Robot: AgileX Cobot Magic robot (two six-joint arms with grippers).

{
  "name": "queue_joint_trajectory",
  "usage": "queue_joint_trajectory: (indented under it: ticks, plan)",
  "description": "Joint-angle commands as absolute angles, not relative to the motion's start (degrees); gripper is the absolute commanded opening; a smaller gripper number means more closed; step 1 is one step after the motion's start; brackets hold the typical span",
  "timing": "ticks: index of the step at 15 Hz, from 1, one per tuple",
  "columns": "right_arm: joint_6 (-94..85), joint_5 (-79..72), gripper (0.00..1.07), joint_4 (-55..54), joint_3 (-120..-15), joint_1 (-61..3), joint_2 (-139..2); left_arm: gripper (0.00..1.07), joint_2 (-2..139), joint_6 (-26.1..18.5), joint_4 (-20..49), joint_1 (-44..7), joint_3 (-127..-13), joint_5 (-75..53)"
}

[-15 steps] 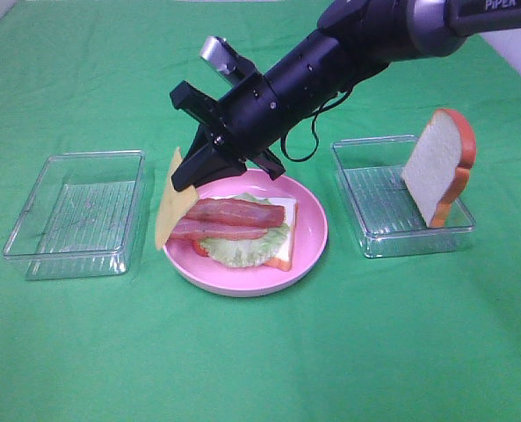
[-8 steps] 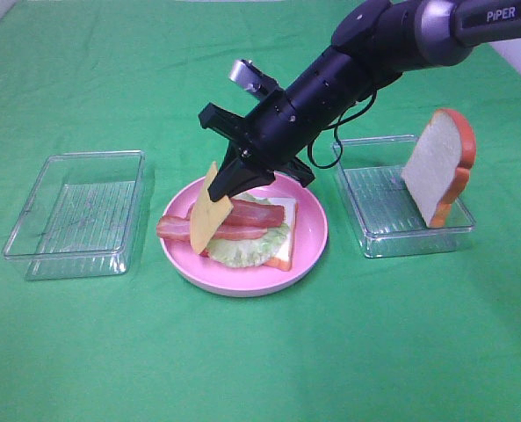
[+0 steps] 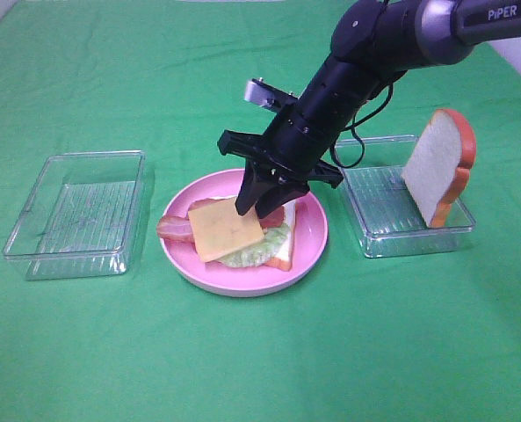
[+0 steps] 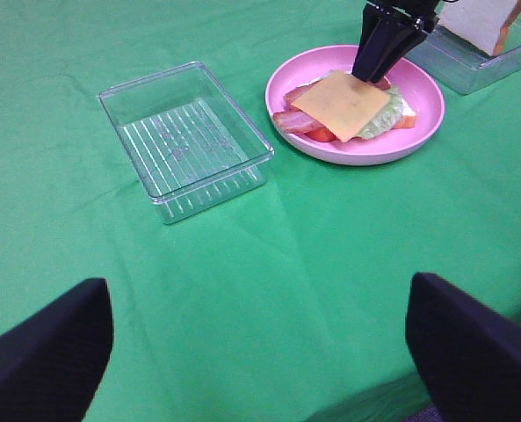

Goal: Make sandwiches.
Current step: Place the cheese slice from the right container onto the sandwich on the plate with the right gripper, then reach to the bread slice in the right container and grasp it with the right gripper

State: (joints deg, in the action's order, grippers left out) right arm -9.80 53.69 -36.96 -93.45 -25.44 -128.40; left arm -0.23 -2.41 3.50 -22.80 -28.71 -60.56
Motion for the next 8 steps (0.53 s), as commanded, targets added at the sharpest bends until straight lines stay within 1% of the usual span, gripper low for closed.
queue_joint_trajectory:
  ticks: [1,3,4,6,7,8]
  plan:
    - [-8.3,53.5,0.57,-32.7,-93.4,-25.4,-127.6,0.86,-1.6,-2.2,3.3,-22.9,-28.6,-59.9]
    - [-8.3,53.5,0.67,-30.0,-93.5,-25.4,-126.3,0.86,-1.6,-2.2,3.3,-22.9,-28.6,-59.9]
    - [-8.3,52.9,0.69,-27.8,-93.5,-25.4,-124.6,0.86,-1.6,-2.2,3.3,-22.9,-28.6,-59.9]
    - [-6.9,52.5,0.69,-23.1,-93.9,-25.4,-120.4,0.86,-1.6,-2.2,3.3,-22.9,-28.6,-59.9]
    - [-4.2,53.3,0.69,-16.4,-94.0,-25.2,-116.1,0.86,-1.6,-2.2,3.3,-22.9,-28.6,-59.9]
    - [-2.9,54.3,0.69,-14.2,-94.0,-24.6,-113.8,0.86,-1.6,-2.2,3.3,-22.9,-28.6,-59.9]
